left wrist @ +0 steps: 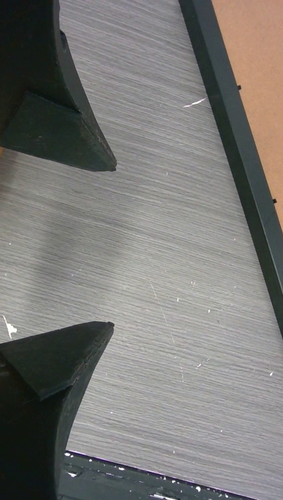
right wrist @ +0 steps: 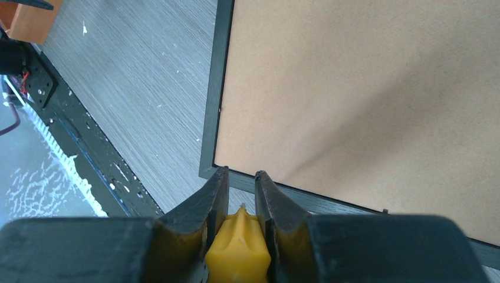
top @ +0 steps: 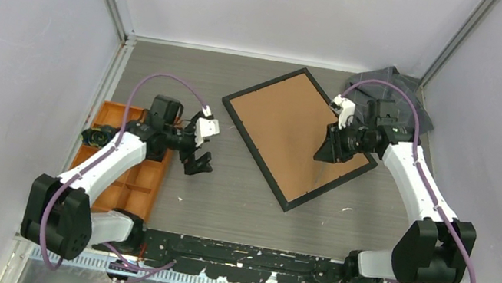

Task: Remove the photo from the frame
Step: Adjust the screwdriver.

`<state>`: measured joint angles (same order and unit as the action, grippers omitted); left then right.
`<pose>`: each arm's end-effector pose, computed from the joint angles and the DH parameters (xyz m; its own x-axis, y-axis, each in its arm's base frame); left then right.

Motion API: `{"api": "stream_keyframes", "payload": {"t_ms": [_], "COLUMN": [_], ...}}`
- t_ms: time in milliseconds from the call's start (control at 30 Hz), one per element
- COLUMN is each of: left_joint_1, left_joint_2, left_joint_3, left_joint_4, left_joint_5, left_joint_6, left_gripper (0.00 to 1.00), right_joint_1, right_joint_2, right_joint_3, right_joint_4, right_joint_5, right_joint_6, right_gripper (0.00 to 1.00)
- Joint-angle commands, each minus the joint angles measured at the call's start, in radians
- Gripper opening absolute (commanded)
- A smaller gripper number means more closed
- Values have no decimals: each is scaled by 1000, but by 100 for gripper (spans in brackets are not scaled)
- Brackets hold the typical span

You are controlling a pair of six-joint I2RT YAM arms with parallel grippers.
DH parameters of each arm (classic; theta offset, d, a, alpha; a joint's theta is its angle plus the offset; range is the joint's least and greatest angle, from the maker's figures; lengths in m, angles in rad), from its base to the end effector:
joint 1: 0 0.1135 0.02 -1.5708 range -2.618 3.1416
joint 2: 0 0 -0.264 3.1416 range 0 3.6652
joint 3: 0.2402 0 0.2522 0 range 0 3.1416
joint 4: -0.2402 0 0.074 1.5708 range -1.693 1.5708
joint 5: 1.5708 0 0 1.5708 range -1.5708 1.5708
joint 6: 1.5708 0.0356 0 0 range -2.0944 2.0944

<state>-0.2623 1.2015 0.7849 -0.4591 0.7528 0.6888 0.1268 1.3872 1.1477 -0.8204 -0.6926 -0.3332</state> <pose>0.2226 -0.0850 0.2387 -0.1835 0.5296 -0.8282 0.9440 0.3299 0.0017 0.2685 0.0571 0.2848 -0.6846 -0.3410 -0.6442 -0.6677 0.6480 0.3664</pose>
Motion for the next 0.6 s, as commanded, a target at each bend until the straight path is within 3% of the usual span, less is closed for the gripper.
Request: {"api": "stream_keyframes", "payload": {"t_ms": [0, 567], "left_joint_1": [15, 21], "left_joint_2": [-31, -46], "left_joint_3": [-16, -41], "left_joint_4": [39, 75], "left_joint_5": [14, -13], "left_joint_6": [9, 2], "left_gripper": [100, 100], "right_joint_1": [-4, -11], "right_joint_2": [-43, -53], "right_joint_3": [6, 0], "right_joint_4": [33, 55], "right_joint_5": [-8, 11], "right_joint_6": [11, 20], "right_gripper": [1, 1]}}
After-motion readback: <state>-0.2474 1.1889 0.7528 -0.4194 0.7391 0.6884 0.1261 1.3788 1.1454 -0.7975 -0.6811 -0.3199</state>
